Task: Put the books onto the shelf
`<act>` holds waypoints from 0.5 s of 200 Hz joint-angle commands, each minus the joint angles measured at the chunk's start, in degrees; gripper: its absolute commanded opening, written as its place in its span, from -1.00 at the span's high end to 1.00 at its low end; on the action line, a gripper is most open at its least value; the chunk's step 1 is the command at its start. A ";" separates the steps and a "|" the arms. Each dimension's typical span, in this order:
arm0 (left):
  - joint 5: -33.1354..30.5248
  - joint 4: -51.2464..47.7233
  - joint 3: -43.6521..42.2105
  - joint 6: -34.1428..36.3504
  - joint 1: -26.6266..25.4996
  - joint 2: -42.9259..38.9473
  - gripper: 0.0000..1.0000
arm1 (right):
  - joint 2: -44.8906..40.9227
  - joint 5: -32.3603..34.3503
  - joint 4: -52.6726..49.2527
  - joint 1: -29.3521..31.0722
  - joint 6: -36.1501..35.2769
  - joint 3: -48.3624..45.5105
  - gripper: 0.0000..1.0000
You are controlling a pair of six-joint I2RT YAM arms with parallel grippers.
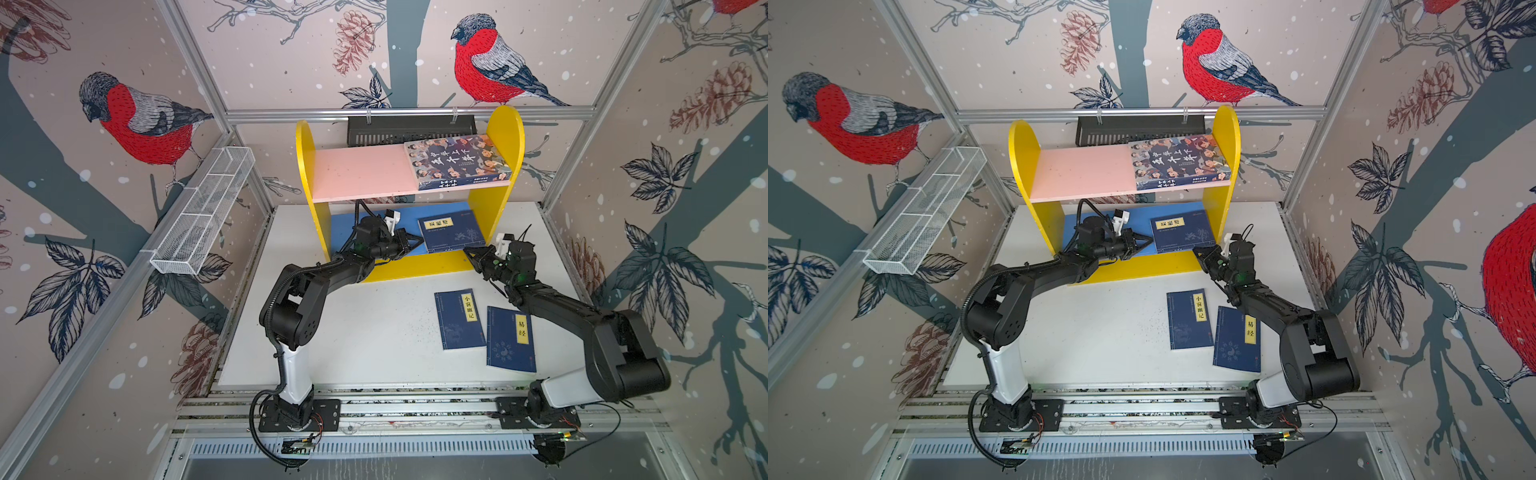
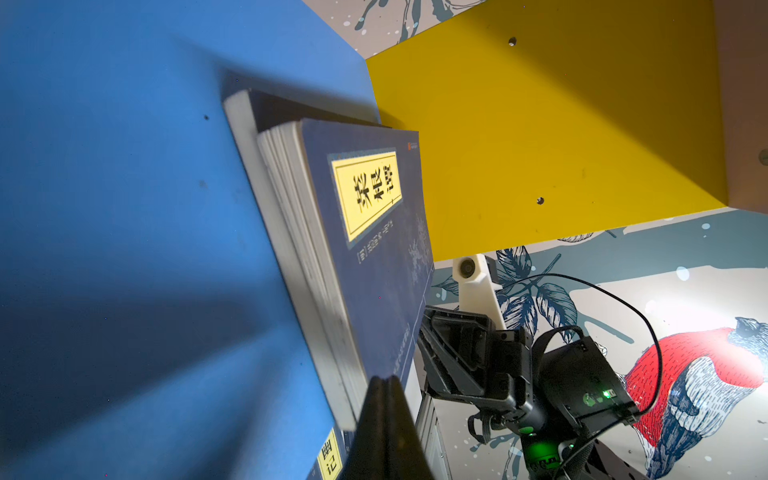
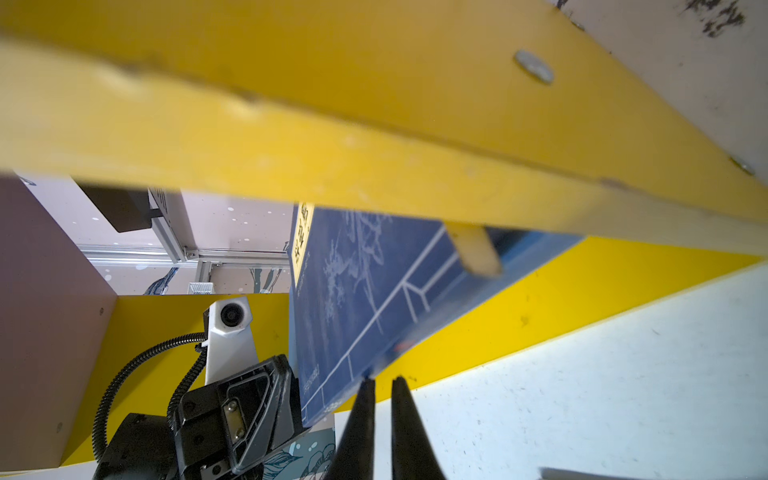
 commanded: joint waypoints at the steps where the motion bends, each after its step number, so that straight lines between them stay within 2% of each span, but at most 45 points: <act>1: -0.14 2.26 0.54 -0.41 0.09 0.51 0.98 | 0.58 -0.54 3.29 0.14 0.31 0.56 0.75; 100: -0.32 2.38 1.52 -1.11 1.15 0.88 0.98 | 1.95 -0.17 3.82 0.85 0.74 1.88 0.76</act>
